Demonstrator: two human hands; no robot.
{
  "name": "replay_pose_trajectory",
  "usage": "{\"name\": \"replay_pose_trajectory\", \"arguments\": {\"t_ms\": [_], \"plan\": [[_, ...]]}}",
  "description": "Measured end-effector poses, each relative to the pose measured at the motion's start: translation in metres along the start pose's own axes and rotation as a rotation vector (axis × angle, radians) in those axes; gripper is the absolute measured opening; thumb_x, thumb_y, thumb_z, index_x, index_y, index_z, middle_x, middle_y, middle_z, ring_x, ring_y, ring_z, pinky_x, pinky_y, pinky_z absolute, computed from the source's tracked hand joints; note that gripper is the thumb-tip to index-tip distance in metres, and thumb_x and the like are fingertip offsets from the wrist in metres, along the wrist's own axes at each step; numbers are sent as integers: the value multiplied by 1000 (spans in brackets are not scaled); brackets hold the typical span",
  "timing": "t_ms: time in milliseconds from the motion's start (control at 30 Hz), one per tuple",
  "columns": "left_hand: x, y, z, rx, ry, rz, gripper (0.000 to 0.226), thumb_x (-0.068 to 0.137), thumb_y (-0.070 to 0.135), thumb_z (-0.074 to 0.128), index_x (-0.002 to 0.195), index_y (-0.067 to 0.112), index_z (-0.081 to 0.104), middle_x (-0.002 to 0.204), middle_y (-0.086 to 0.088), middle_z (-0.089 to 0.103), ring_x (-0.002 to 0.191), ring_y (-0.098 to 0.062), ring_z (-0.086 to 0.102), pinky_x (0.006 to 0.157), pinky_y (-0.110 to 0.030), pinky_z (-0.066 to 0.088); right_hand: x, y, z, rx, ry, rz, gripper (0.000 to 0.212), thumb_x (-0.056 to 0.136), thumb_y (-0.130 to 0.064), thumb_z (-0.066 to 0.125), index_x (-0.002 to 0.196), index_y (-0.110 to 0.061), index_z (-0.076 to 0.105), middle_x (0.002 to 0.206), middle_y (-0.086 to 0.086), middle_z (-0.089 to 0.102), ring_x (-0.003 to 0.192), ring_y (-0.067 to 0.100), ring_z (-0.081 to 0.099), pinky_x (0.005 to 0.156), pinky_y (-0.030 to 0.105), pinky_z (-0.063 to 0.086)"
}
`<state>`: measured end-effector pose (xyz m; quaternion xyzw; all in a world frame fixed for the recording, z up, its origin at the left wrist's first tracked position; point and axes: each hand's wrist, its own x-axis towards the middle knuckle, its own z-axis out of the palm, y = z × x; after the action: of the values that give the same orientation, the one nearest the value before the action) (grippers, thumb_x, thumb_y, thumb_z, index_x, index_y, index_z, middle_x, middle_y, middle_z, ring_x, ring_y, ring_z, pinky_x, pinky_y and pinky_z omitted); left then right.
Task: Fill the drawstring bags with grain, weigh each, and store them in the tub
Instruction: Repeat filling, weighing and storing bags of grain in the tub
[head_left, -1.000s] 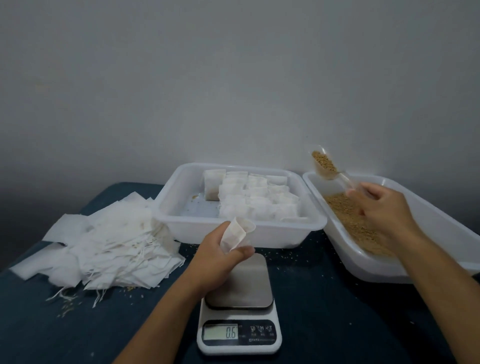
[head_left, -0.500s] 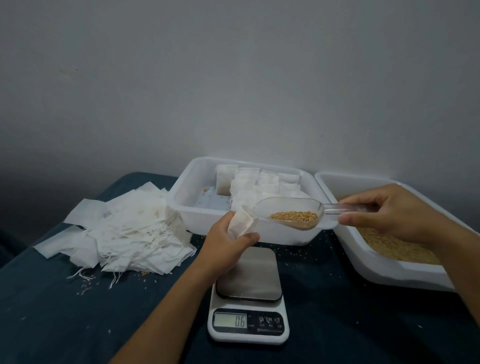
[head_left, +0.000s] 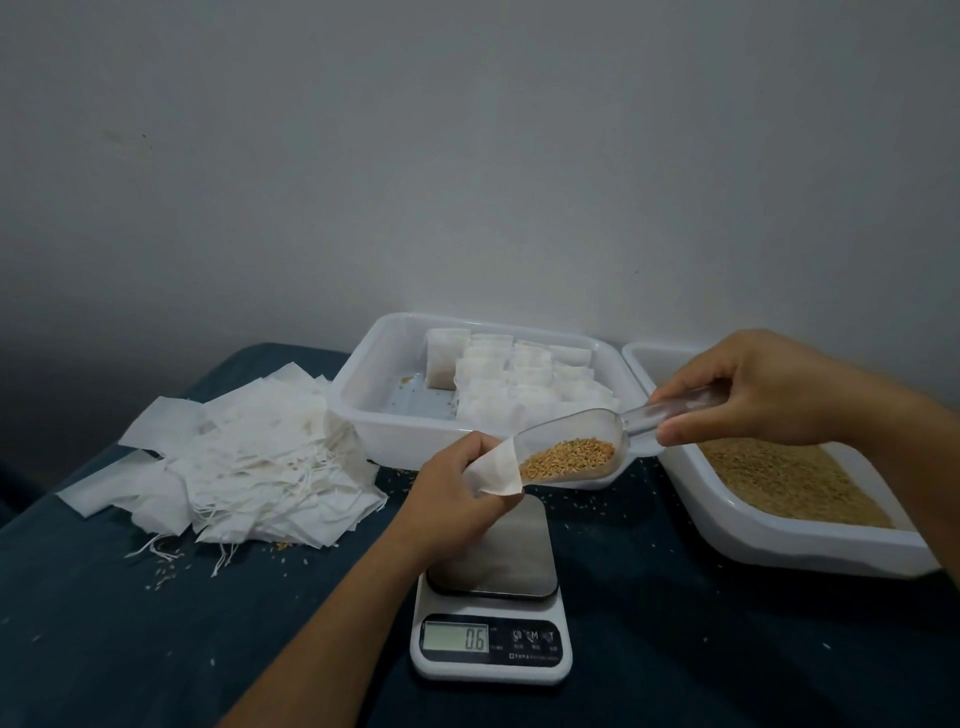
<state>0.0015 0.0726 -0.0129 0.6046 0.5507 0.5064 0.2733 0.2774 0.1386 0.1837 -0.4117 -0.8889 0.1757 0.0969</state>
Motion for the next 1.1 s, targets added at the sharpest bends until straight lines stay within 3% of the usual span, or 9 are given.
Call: {"name": "replay_pose_trajectory", "arguments": {"t_ms": [133,233,333,467,800,900,1000,1100], "plan": [[-1,2,-1,-18,-34,7,25,84,24,84,101,31,67,93,17,69,84,0,64,70,-11,48,4,-7,-6,-62,-7,-9,34,60,-65,82,91,-50,81,77,-26,74,71,-7,66,60,5,43],[-1,4,0,-44,-66,-2,27,85,25,83,107,29,68,101,8,73,93,-10,68,82,-27,54,7,-12,-10,-89,-16,-19,34,62,-62,83,93,-46,81,77,-31,73,73,-13,65,63,1,41],[-2,5,0,-67,-81,-8,27,86,22,83,109,27,69,103,7,74,97,-13,69,86,-33,56,8,-18,-13,-115,-32,-20,38,61,-63,83,94,-44,82,78,-31,73,76,-12,66,63,4,43],[-1,5,0,-96,-72,-14,25,88,22,82,110,24,70,104,3,75,98,-17,71,86,-31,55,9,-26,-17,-156,-40,-8,42,58,-70,79,94,-48,81,84,-34,73,82,-13,67,69,14,44],[-2,6,1,-120,-74,-16,26,89,26,80,113,31,71,108,14,76,100,-5,71,89,-26,58,2,-50,-25,-269,-6,-65,33,56,-75,73,84,-59,73,80,-44,66,79,-18,63,63,15,42],[-2,6,0,-104,-59,-23,26,89,29,80,113,32,70,107,12,75,98,-7,70,87,-27,56,-3,-58,-25,-311,11,-86,33,61,-75,74,89,-60,74,83,-41,67,79,-12,63,64,23,47],[-2,7,0,-108,-48,-47,26,88,33,78,113,32,70,106,9,75,96,-10,70,85,-27,55,-10,-62,-24,-487,111,-130,35,68,-74,66,98,-60,74,83,-33,66,76,-3,60,64,31,47],[-1,7,0,-124,-11,-71,22,88,30,79,108,30,71,101,6,74,91,-11,68,78,-21,52,-19,-58,-22,-576,247,-221,43,73,-75,60,105,-53,77,84,-32,63,70,-8,52,60,29,42]]}}
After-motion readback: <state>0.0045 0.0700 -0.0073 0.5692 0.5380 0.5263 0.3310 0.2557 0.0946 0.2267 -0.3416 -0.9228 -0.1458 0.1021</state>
